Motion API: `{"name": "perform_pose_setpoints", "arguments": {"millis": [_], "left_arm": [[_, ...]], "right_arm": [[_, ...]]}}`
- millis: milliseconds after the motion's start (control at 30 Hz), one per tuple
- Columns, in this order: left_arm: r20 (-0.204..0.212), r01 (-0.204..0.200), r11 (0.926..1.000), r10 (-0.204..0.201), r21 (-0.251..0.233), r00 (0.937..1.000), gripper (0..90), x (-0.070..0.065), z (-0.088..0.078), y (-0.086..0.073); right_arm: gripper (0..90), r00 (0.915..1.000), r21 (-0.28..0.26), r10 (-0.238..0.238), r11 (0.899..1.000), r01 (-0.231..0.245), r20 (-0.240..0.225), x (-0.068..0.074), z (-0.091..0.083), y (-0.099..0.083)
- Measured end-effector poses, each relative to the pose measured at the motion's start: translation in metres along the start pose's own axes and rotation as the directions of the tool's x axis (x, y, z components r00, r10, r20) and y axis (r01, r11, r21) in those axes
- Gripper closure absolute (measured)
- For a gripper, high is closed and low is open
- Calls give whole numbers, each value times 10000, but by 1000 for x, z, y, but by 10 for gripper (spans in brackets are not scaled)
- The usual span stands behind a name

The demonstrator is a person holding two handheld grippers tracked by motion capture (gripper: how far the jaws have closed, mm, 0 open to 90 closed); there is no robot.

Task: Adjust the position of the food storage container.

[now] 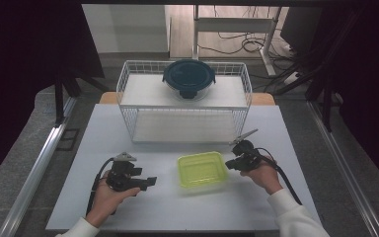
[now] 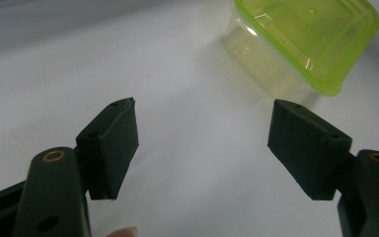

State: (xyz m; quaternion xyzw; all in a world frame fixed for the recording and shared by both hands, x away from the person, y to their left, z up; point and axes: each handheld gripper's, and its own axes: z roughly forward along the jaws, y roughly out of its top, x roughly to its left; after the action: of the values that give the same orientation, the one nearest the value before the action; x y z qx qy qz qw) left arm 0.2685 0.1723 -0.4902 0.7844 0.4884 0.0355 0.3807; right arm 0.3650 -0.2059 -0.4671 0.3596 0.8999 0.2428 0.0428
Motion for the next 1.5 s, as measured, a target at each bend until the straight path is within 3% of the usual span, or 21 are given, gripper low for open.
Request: {"name": "perform_pose_setpoints", "arguments": {"millis": [433,767,967,1133,1233,1300,1433,1500], "left_arm": [[8,58,10000,-58,-23,10000,268,2,0,0],[1,102,9999,-102,-44,9999,268,3,-1,0],[-25,170,9998,-170,-122,9999,268,4,-2,-1],[-52,186,9997,-187,-176,9998,268,4,-3,-1],[-55,236,9995,-237,-226,9997,268,5,-4,-1],[-66,274,9993,-275,-260,9996,267,5,-4,-1],[-80,373,9987,-376,-358,9993,263,6,-5,0],[-73,413,9984,-416,-387,9991,261,6,-5,0]], "right_arm": [[888,9961,-72,-650,9979,646,-597,33,11,7],[888,9939,-183,-736,9972,723,-823,40,15,9],[887,9954,-427,-463,9982,428,-842,38,11,2],[886,9961,-1049,-49,9945,-43,-877,35,-2,-8],[863,9956,-1598,315,9861,-454,-883,34,-11,-15],[792,9932,-1924,556,9785,-745,-1021,34,-15,-19],[466,9854,-2440,1360,9569,-1574,-1024,35,-19,-25],[391,9798,-2529,1706,9483,-1919,-1041,35,-18,-27]]}}
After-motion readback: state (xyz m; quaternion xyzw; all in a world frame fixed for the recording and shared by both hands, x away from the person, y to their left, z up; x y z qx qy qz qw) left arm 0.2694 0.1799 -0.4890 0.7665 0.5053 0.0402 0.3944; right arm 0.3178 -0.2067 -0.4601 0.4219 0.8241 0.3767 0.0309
